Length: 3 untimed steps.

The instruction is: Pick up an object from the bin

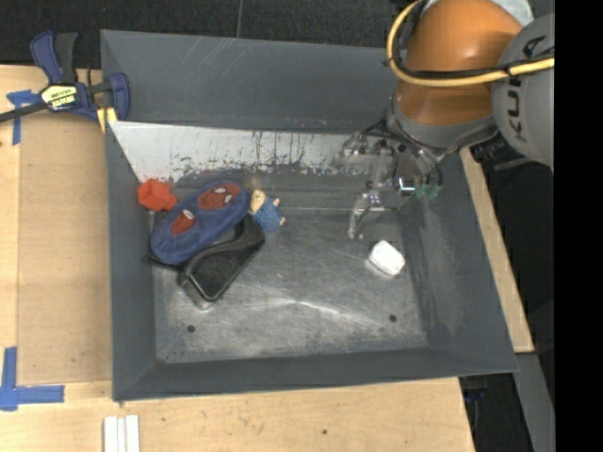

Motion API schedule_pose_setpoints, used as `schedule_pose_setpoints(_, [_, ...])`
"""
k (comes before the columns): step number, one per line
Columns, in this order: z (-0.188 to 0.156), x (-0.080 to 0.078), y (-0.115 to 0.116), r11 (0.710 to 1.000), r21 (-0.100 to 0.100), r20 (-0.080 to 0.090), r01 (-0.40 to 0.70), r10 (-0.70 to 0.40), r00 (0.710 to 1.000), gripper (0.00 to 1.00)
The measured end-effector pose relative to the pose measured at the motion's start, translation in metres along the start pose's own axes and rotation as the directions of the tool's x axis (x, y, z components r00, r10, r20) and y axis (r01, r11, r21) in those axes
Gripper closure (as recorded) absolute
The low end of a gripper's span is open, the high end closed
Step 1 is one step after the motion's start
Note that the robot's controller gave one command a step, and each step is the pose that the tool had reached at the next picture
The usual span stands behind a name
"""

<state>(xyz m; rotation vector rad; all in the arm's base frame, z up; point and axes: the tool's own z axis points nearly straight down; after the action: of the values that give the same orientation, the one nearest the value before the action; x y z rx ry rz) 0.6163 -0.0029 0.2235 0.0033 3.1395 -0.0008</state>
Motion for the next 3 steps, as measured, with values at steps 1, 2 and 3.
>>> schedule_pose_setpoints(1, [0.150, -0.004, -0.087, 0.913, 0.000, 0.006, 0.409, -0.409, 0.913, 0.00])
schedule_pose_setpoints(2, [0.121, 0.014, -0.134, 0.942, 0.003, 0.005, 0.337, -0.337, 0.942, 0.00])
schedule_pose_setpoints(3, [0.122, 0.013, -0.135, 0.955, 0.002, 0.006, 0.298, -0.298, 0.954, 0.00])
